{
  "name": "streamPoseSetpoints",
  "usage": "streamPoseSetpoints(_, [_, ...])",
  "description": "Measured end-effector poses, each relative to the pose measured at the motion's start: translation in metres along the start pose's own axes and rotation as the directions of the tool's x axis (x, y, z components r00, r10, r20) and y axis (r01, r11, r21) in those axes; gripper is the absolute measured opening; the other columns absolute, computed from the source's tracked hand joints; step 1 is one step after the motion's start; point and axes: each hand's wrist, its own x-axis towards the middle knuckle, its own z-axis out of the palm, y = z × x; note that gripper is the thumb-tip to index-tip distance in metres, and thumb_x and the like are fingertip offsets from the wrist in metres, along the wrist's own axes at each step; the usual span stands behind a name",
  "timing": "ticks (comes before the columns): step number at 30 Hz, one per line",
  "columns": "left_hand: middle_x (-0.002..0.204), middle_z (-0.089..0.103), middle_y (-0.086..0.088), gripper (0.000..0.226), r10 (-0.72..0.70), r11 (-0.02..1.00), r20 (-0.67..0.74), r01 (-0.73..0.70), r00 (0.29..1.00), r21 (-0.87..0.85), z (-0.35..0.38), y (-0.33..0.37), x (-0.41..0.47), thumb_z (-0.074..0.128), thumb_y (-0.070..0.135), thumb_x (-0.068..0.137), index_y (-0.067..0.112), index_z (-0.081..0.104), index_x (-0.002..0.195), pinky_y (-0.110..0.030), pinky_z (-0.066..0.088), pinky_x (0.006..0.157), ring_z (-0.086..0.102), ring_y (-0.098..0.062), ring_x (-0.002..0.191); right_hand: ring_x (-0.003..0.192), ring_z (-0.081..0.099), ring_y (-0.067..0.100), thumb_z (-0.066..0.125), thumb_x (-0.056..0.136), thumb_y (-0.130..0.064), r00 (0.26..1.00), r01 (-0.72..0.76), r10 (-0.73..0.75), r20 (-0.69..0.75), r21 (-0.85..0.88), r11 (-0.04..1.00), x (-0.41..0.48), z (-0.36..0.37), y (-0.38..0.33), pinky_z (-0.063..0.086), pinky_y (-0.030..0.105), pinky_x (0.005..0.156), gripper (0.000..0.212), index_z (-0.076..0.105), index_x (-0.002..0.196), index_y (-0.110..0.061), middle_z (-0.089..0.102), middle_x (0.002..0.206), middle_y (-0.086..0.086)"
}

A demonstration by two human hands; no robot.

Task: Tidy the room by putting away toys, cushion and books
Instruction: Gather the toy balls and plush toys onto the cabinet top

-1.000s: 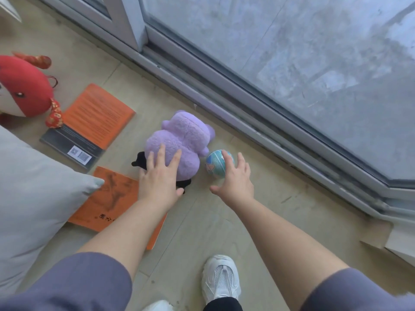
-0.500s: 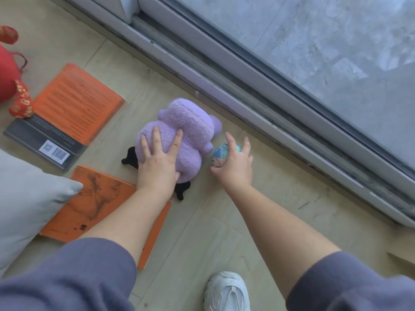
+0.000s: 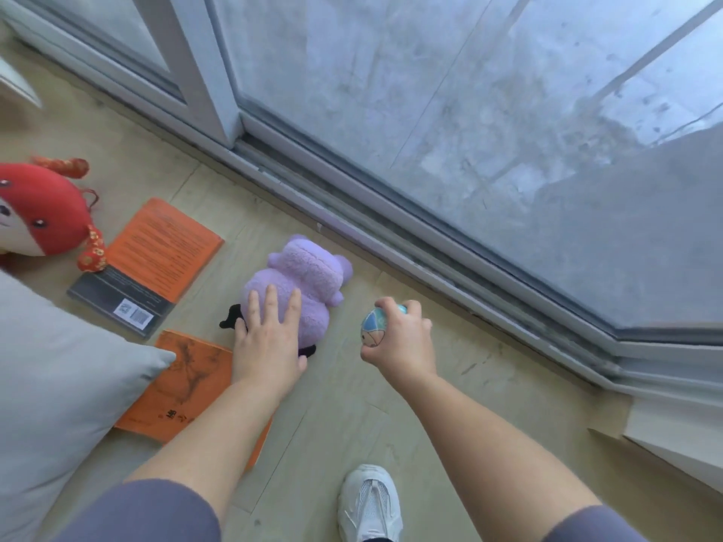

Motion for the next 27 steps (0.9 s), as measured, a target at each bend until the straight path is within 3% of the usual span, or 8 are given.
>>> streamPoseSetpoints(4, [0.159,-0.002,-0.009,0.091,0.041,0.995,0.046,-0.036,0.998,-0.097,-0.070,0.013,-0.041,0.062,0.040,0.086,0.022,0.003,0.152,-0.042,0.018,0.116,-0.006,-0.031,0.147,0.105,0.040,0.028,0.070,0.073,-0.026,0.998,0.035,-0.035,-0.045,0.005,0.999,-0.042,-0.075,-0.031,0.038,0.028,0.069,0.061,0.045,0.128,-0.034,0.037,0.126,0.003])
streamPoseSetpoints(7, [0.156,0.016,-0.009,0.083,0.057,0.963,0.005,-0.054,0.998,-0.266,-0.137,0.024,-0.072,0.066,0.033,0.082,0.021,0.019,0.149,-0.037,0.021,0.114,0.011,-0.028,0.145,0.106,0.041,0.029,0.069,0.074,-0.026,0.994,0.063,-0.059,-0.088,0.044,0.997,-0.080,-0.130,-0.058,0.039,0.027,0.071,0.061,0.045,0.129,-0.034,0.037,0.127,0.003])
streamPoseSetpoints(12, [0.143,0.037,-0.008,0.071,0.081,0.829,-0.057,-0.099,0.995,-0.551,-0.249,0.034,-0.151,0.069,0.021,0.077,0.017,0.039,0.141,-0.035,0.034,0.105,0.037,-0.027,0.130,0.104,0.046,0.028,0.070,0.073,-0.029,0.988,0.069,-0.035,-0.149,0.229,0.971,-0.177,-0.222,-0.095,0.039,0.025,0.074,0.055,0.050,0.124,-0.035,0.040,0.119,0.000])
streamPoseSetpoints(17, [0.134,0.047,-0.010,0.059,0.135,0.744,-0.088,-0.160,0.987,-0.649,-0.336,0.037,-0.253,0.068,0.014,0.079,0.012,0.047,0.134,-0.029,0.036,0.098,0.045,-0.024,0.124,0.102,0.054,0.022,0.074,0.068,-0.030,0.975,0.100,-0.004,-0.220,0.428,0.898,-0.290,-0.315,-0.116,0.049,0.027,0.083,0.056,0.051,0.119,-0.037,0.040,0.113,-0.005])
streamPoseSetpoints(20, [0.128,0.055,-0.006,0.050,0.138,0.623,-0.083,-0.151,0.987,-0.768,-0.377,0.047,-0.311,0.069,0.016,0.077,0.016,0.054,0.124,-0.027,0.041,0.093,0.054,-0.017,0.112,0.093,0.051,0.011,0.078,0.070,-0.024,0.961,0.128,0.019,-0.276,0.506,0.853,-0.350,-0.372,-0.117,0.040,0.019,0.079,0.061,0.052,0.124,-0.032,0.044,0.114,-0.003])
streamPoseSetpoints(23, [0.123,0.059,0.002,0.049,0.179,0.524,-0.109,-0.188,0.978,-0.831,-0.406,0.062,-0.360,0.071,0.032,0.073,0.023,0.055,0.118,-0.034,0.044,0.100,0.057,-0.014,0.112,0.093,0.057,0.012,0.082,0.066,-0.026,0.943,0.164,0.063,-0.327,0.621,0.767,-0.403,-0.416,-0.112,0.051,0.025,0.082,0.062,0.054,0.121,-0.032,0.050,0.113,-0.001])
streamPoseSetpoints(27, [0.122,0.058,0.001,0.045,0.303,0.347,-0.201,-0.304,0.932,-0.887,-0.440,0.094,-0.422,0.071,0.009,0.084,0.013,0.053,0.125,-0.012,0.045,0.087,0.057,-0.013,0.114,0.087,0.064,0.012,0.083,0.068,-0.022,0.935,0.196,0.129,-0.331,0.782,0.592,-0.475,-0.459,-0.089,0.056,0.018,0.070,0.058,0.053,0.116,-0.034,0.060,0.107,0.003])
